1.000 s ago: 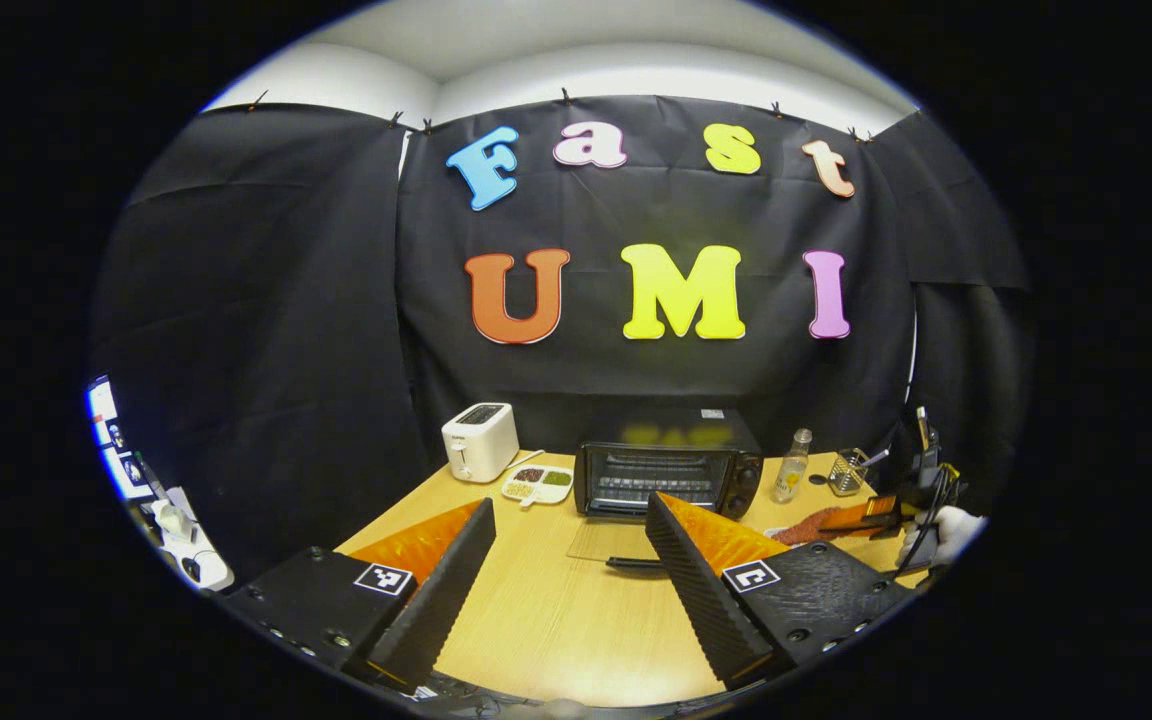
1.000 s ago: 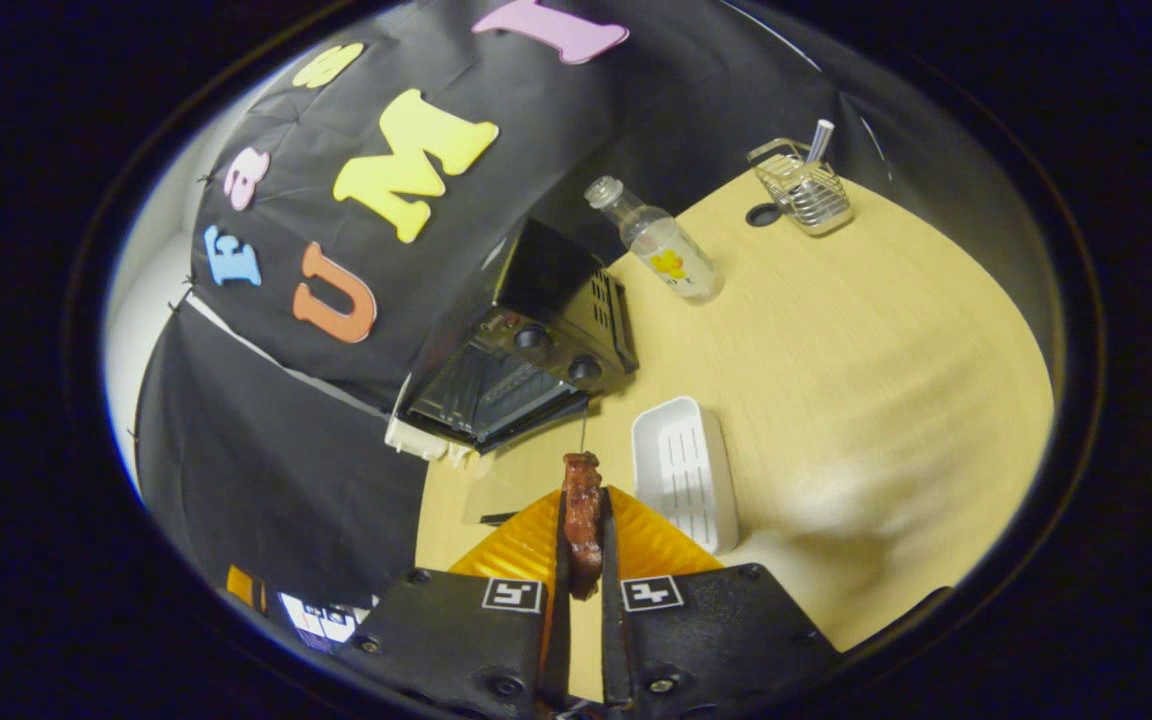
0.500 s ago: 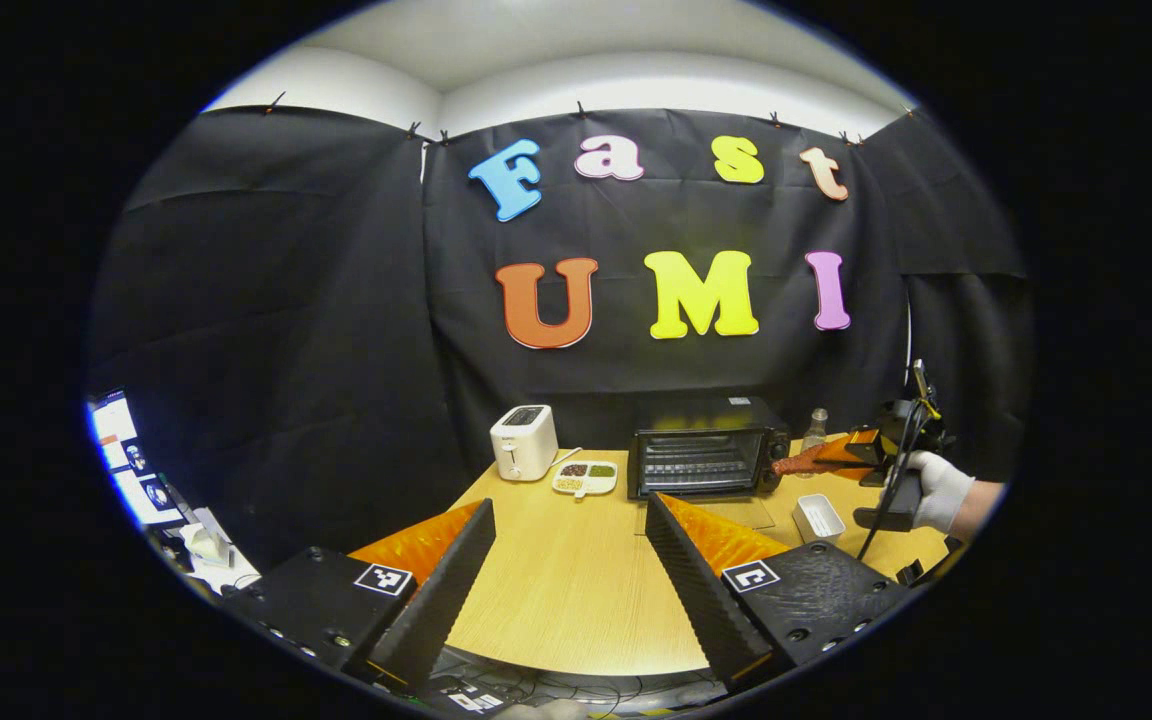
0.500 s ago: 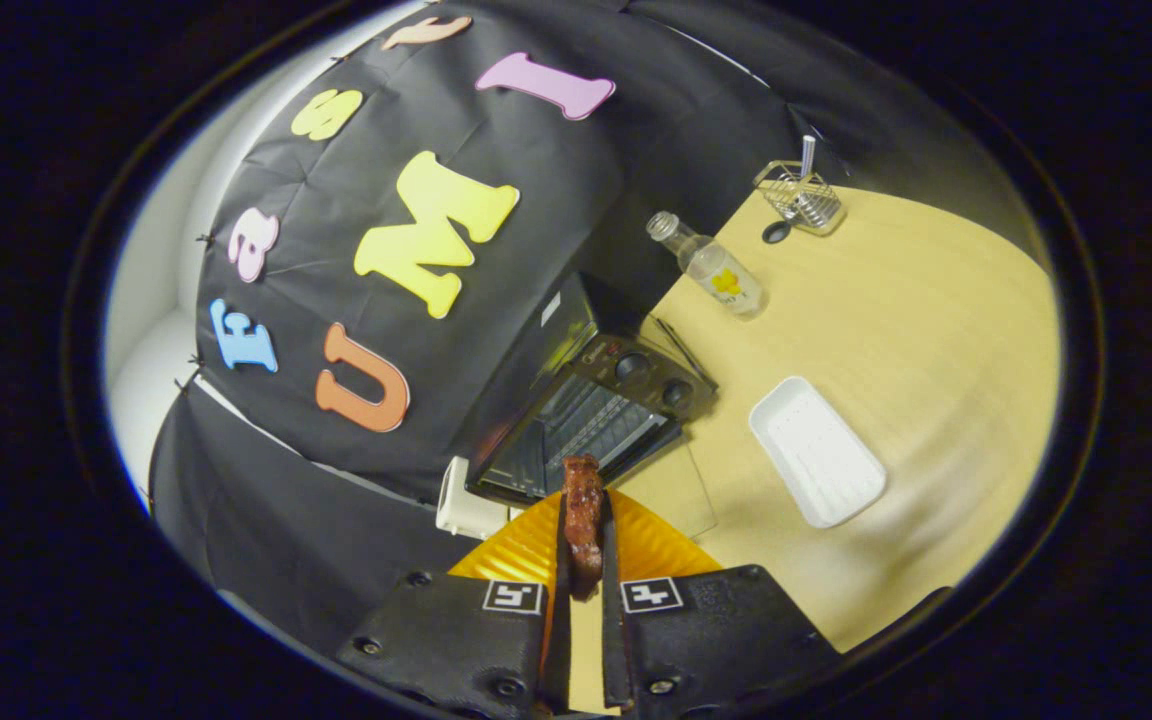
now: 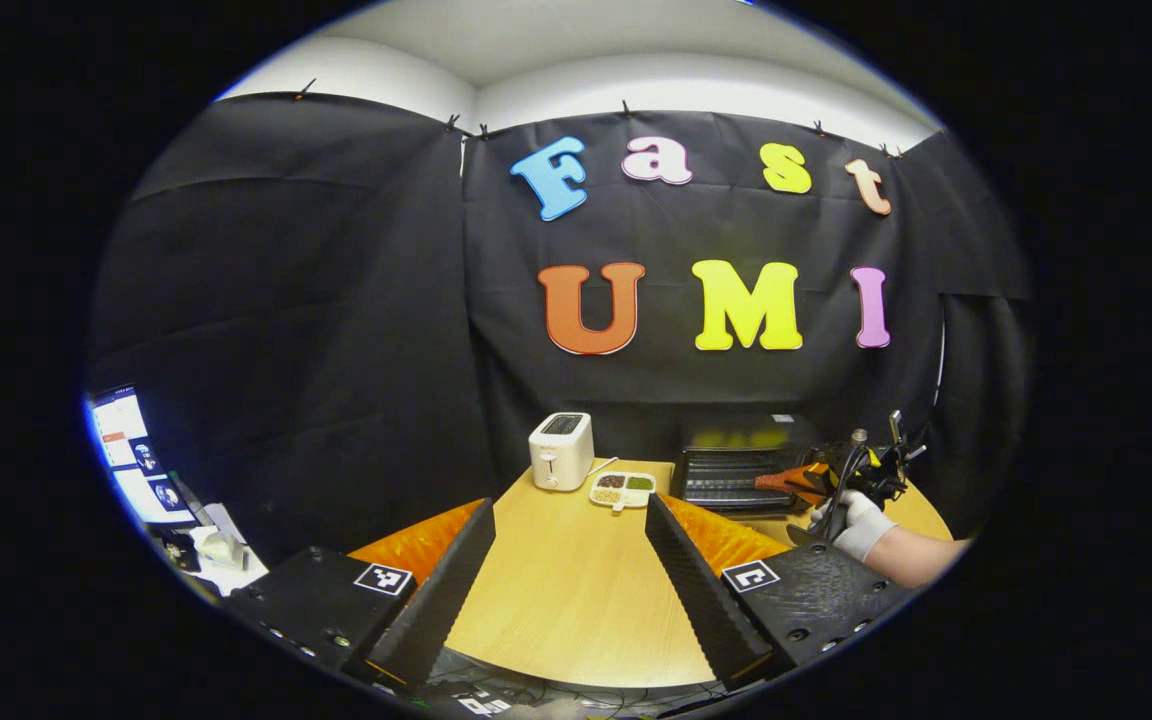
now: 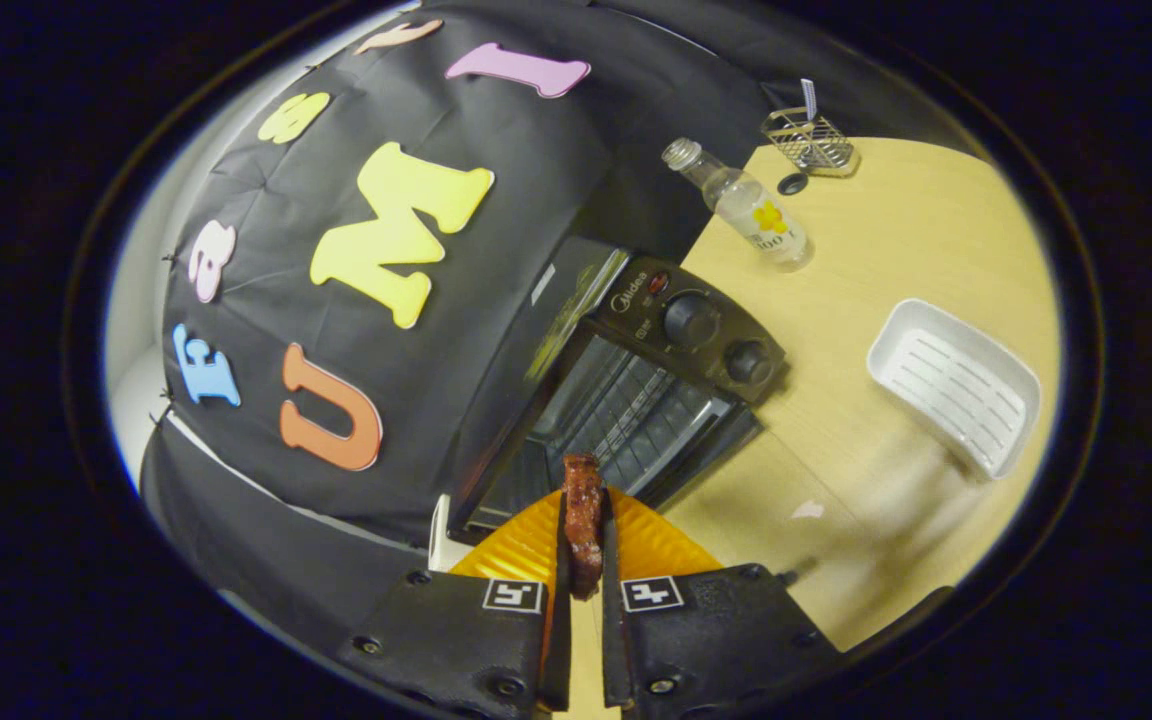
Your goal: Open the electric oven with the left hand, put the food in, and close the electric oven.
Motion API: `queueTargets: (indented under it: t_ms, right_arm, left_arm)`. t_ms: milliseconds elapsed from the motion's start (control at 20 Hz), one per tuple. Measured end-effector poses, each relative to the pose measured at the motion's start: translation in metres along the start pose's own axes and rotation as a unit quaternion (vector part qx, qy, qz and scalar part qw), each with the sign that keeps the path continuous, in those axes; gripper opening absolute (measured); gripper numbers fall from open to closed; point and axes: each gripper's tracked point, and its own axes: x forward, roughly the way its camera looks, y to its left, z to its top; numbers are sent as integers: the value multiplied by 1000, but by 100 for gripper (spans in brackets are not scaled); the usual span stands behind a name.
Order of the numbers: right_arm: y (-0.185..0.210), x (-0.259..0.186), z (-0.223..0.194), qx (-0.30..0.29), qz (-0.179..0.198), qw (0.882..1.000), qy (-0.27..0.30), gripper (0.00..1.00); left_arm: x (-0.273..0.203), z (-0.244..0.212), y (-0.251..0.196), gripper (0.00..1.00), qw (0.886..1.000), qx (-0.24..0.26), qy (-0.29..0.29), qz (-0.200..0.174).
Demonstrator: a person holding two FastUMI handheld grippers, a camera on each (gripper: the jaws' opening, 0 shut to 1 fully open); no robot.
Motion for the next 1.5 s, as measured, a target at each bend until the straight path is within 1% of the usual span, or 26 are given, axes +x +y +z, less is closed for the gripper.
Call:
queueTargets:
  t_ms: [150,300,400,600,700,750,800,850,900,950,1000,1050,1150,1250,1300,1350,1500]
  right_arm:
    - [7,42,-8,14,1,1000,-7,15]
    - [3,73,-15,-13,-12,1000,-14,16]
    - [1,86,-18,-27,-19,999,-18,17]
    - [-3,101,-17,-84,-33,995,-32,20]
    - [-5,105,-12,-114,-43,992,-40,28]
    - [-6,106,-10,-134,-50,989,-45,34]
    - [-7,106,-9,-156,-58,985,-44,51]
    - [-9,105,-9,-181,-65,980,-42,61]
    - [-9,103,-8,-194,-68,978,-44,68]
    - [-5,103,-4,-204,-65,976,-48,71]
    - [-1,103,-5,-209,-58,975,-51,71]
    - [3,105,-6,-215,-53,974,-51,75]
    - [5,106,-10,-232,-49,971,-40,88]
    - [-2,103,-15,-236,-58,970,-27,88]
    - [-6,98,-12,-243,-66,967,-32,89]
    - [-9,95,-9,-251,-70,965,-40,92]
    - [-14,87,-9,-275,-70,958,-33,92]
  left_arm:
    - [21,2,15,97,1000,5,8,20]
    - [43,-2,24,97,999,10,19,35]
    - [54,-1,29,97,999,5,25,42]
    - [66,-7,34,96,998,4,35,51]
    - [70,-8,34,97,998,3,42,51]
    - [72,-9,34,97,998,4,44,51]
    - [73,-9,35,97,998,7,46,52]
    - [74,-8,36,97,997,8,45,54]
    - [74,-7,36,97,997,6,46,54]
    - [73,-7,35,97,997,3,46,54]
    - [73,-7,35,97,997,4,47,54]
    - [72,-7,34,97,997,5,46,54]
    - [69,-9,32,97,997,4,47,53]
    - [67,-10,30,97,997,5,46,54]
    - [66,-10,29,97,998,4,46,53]
    - [65,-11,28,97,997,5,47,53]
    - [60,-11,27,97,998,11,43,51]
